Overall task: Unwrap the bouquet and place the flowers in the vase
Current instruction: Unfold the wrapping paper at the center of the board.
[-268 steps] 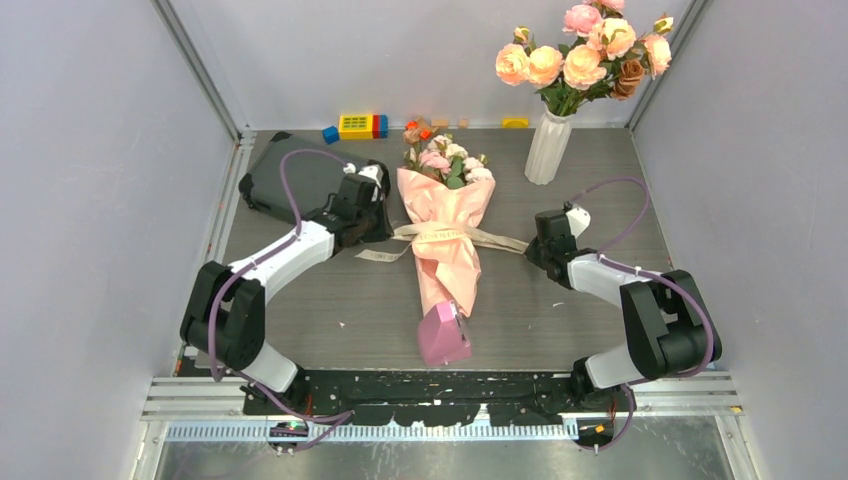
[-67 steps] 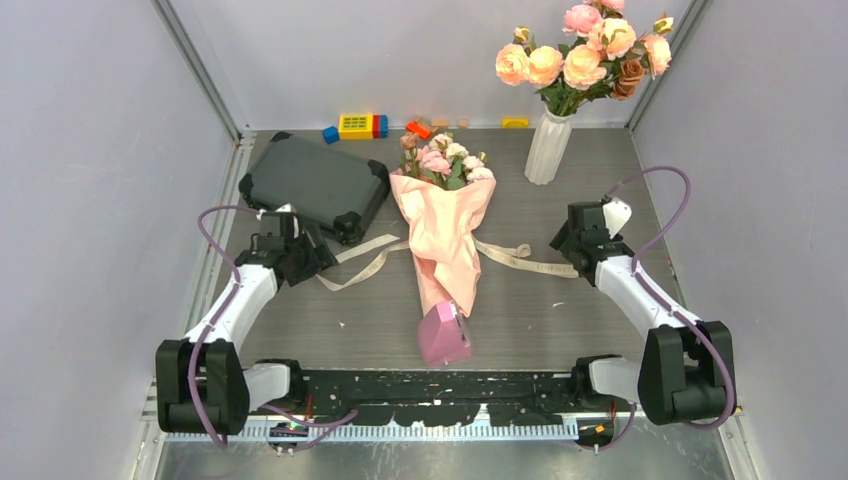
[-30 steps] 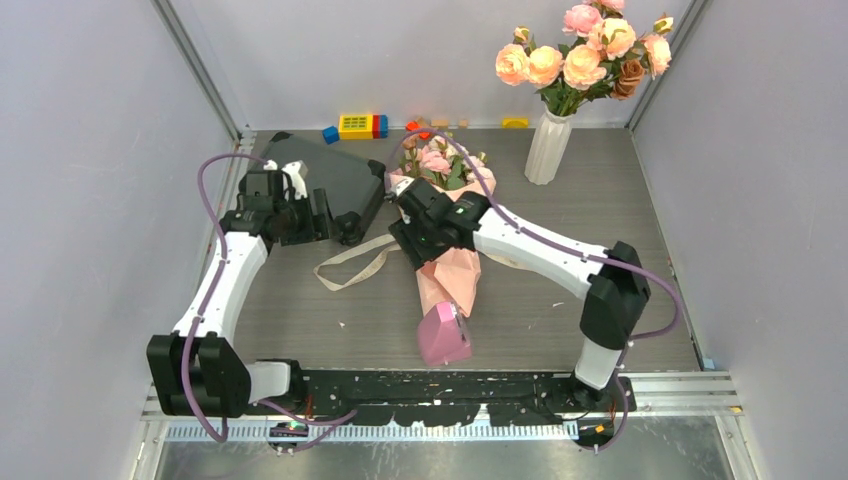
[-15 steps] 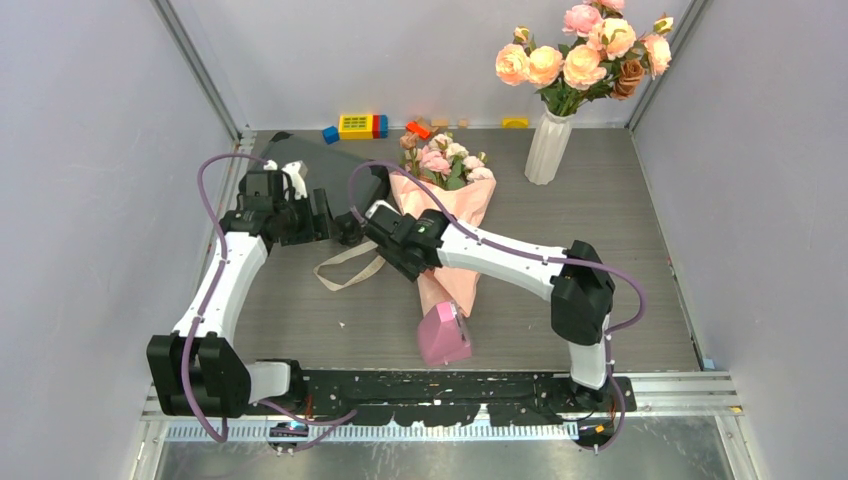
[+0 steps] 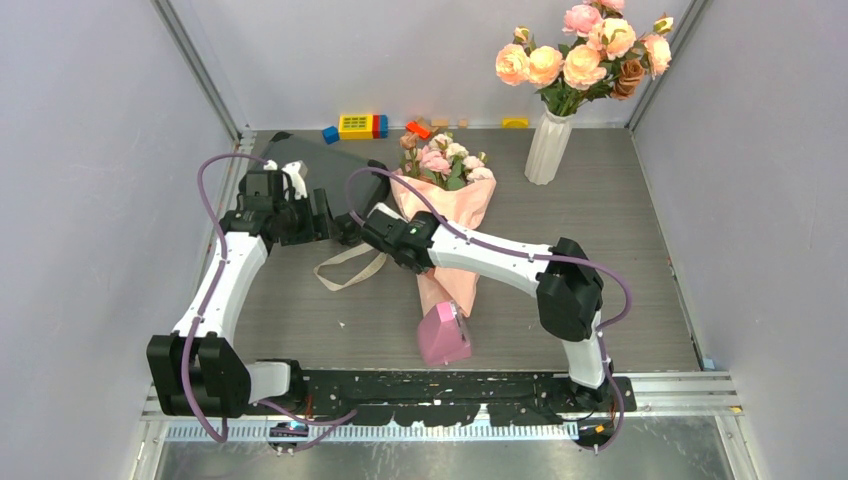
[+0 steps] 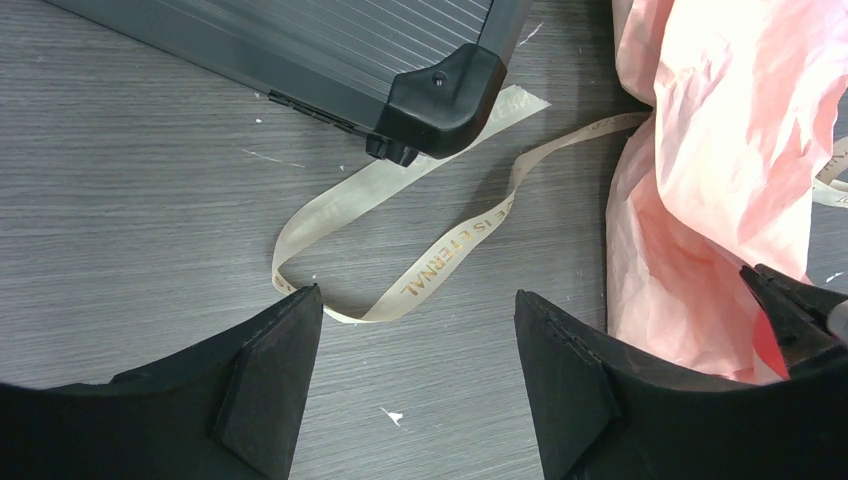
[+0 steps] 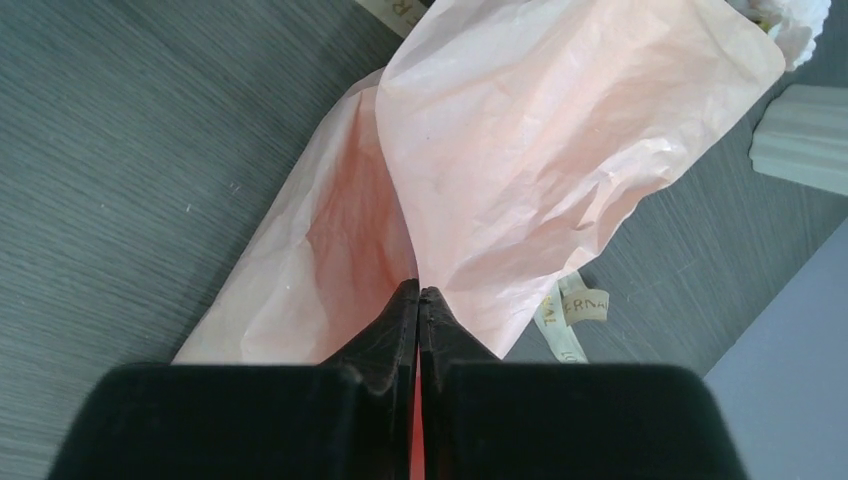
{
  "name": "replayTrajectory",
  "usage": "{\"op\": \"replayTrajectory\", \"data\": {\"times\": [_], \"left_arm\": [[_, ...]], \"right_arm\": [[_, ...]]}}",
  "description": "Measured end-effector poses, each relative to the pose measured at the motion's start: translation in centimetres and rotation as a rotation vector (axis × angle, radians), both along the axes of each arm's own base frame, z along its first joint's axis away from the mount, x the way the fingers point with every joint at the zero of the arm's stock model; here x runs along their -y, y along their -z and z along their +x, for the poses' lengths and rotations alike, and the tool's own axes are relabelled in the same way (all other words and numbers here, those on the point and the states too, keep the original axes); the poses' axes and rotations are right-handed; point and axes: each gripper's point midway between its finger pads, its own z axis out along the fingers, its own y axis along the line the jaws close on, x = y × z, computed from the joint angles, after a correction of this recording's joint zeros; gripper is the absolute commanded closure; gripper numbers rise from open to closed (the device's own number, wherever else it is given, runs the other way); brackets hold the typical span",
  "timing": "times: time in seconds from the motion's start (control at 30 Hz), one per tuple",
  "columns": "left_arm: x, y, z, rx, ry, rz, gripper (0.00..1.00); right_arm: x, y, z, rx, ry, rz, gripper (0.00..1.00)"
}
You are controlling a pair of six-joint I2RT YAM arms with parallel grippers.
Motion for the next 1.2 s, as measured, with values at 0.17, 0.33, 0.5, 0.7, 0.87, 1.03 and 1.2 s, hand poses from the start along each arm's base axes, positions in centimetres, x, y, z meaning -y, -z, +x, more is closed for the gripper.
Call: {"op": "replayTrajectory", "data": {"times": [0.17,0.33,0.5,0.7,0.87,1.03,1.2], "left_arm": [[0.0,0.0,0.0,0.000,0.000,0.000,0.27],[0.0,0.0,0.0,0.000,0.000,0.000,0.27],[0.0,0.0,0.0,-0.001,-0.001,0.000,0.27],[0.0,0.0,0.0,-0.001,-0.001,0.000,0.27],[0.0,0.2,0.0,-0.006,-0.001,-0.001,0.27],[0.0,0.2,0.0,-0.008,-0.001,-0.002,0.27],[0.2,0.2,0.0,-0.009,0.003,-0.008,0.27]], "right_arm": [[0.5,-0.7,0.8,0.062,0.043,-0.012,1.00],[1.4,-2.0,1.7,0.154,0.118,-0.018,1.00],[3.0,-3.8,2.1,0.249,0.218,0.019,1.00],[6.2,-5.1,2.0,0.326,0.363,0.081,1.00],[9.8,-4.1,2.1,0.353,0.503,0.111,1.00],[13.8,-2.5,2.0,0.358,0.658,0.144,1.00],[17.2,-1.0,1.8,0.368,0.816,0.202,1.00]]}}
